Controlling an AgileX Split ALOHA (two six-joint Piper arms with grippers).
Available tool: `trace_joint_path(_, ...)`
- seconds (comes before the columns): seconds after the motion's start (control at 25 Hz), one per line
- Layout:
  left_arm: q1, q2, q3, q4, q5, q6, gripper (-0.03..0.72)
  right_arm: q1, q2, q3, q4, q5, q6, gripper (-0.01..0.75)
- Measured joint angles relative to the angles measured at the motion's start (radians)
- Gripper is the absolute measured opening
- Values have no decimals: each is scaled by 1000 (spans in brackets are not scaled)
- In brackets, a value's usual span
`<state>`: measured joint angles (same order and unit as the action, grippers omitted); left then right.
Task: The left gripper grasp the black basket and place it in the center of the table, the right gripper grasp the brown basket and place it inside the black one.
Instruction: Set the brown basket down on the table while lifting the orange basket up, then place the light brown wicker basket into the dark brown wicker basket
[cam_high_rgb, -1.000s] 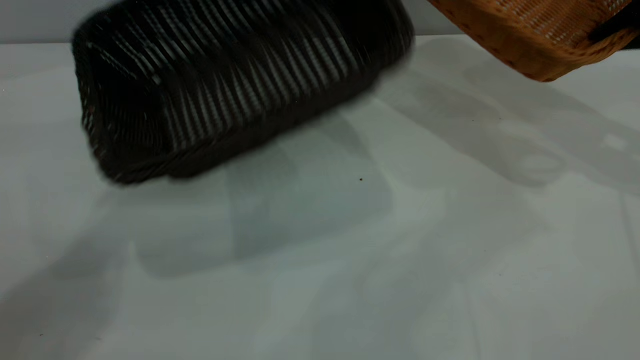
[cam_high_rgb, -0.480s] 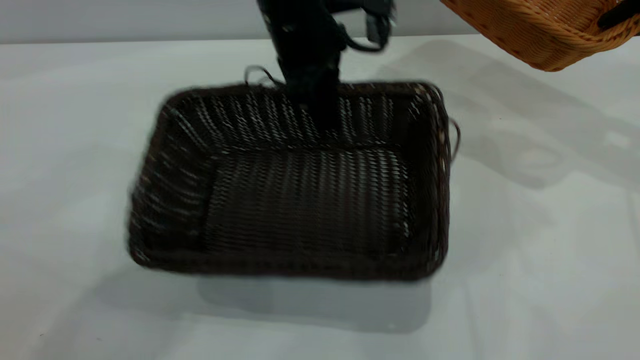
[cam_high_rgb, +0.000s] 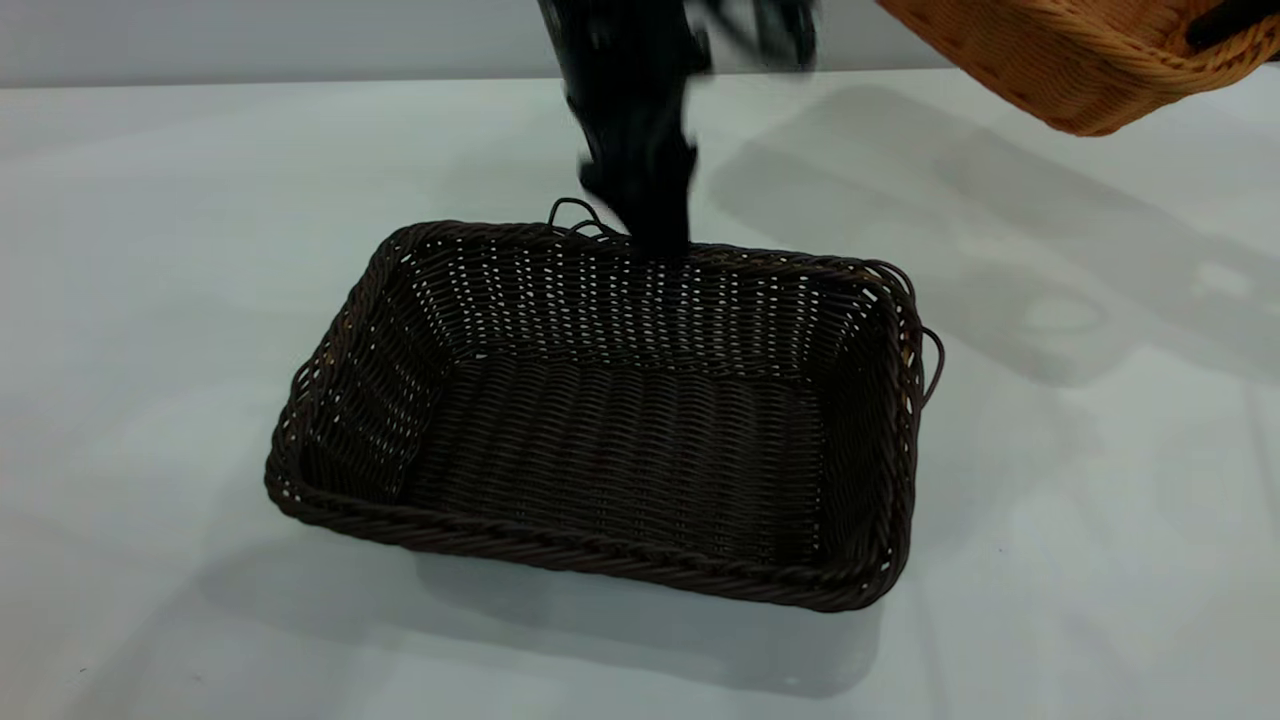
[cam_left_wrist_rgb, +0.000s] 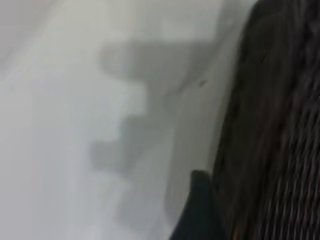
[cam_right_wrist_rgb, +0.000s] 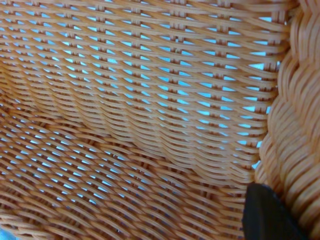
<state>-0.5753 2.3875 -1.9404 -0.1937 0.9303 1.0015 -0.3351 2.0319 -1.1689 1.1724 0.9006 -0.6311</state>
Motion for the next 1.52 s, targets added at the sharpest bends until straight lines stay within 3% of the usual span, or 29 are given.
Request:
trace_joint_path(0.28,184,-151,-10,65,130,-130,536,56,-11,0,-110,55,100,71)
trace_joint_path(0.48,339,-162,-10,-9,137,-132,536,185,-102,0,-272,92,264,71)
trace_joint_path(0.64,418,-162,-10,-48,137,-132,536,317,-144,0,-392,111,409,71)
trace_joint_path(0.88,472,-162,-10,-55,120,-132,536,584,-130,19,-451,104,507,71)
trace_joint_path(1.04,485,-162,-10,-59,105,-132,536,680,-88,21,-446,78,547,71)
trace_joint_path(1.16,486,-162,-10,-61,97,-133,536,711,-52,21,-442,28,558,71)
trace_joint_path(1.52,486,-162,-10,-62,86,-133,536,712,-10,21,-459,-27,577,71)
